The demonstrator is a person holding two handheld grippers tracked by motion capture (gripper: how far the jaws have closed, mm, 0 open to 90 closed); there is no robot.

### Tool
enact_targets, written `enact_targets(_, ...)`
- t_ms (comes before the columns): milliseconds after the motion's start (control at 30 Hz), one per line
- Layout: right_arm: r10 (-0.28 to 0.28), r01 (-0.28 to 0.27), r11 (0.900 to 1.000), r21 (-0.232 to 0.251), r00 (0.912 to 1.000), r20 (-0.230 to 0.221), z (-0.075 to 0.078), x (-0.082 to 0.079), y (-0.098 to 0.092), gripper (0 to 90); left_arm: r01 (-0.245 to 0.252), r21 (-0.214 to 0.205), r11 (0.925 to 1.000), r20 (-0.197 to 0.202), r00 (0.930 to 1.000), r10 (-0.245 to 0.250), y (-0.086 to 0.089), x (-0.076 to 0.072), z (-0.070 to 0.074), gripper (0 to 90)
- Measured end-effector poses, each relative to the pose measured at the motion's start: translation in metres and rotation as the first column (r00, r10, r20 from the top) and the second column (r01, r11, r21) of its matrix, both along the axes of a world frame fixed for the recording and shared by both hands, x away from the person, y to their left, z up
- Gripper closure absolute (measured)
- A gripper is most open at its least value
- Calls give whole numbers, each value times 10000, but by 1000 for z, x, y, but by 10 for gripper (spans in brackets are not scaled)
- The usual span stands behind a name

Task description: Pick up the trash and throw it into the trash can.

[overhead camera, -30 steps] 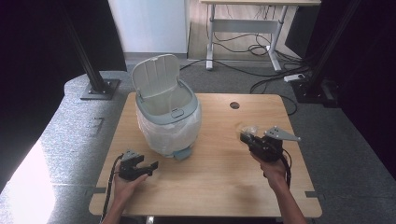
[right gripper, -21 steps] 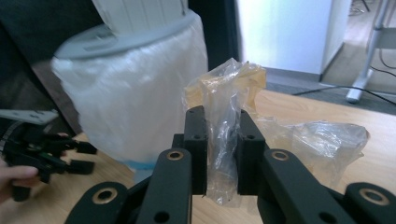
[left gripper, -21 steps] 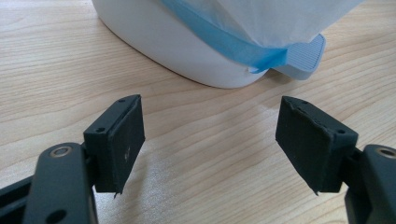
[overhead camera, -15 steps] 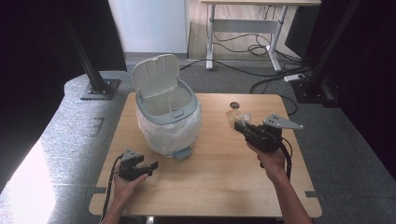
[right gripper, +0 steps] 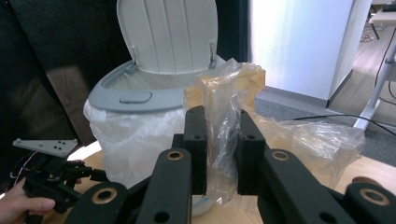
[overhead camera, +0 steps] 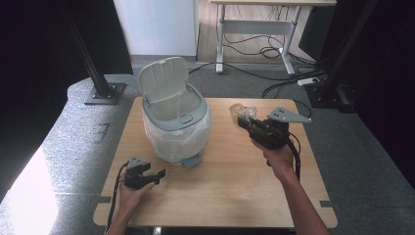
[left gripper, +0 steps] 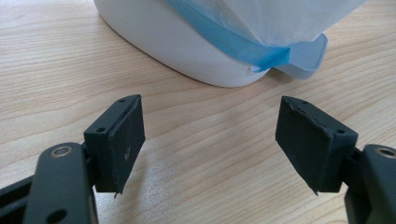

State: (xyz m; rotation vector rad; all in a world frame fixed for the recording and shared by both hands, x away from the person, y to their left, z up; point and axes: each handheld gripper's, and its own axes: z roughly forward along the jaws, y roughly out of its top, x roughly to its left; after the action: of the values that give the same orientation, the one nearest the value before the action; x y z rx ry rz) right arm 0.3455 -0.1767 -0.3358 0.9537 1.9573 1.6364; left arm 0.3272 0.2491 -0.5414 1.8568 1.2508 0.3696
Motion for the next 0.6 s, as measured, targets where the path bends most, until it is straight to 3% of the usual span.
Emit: enact_targets(600,375,-370,9993,-90,9979,527,39,5,28,784,-40,-82,10000,-46,10000,40,2,1,0,241)
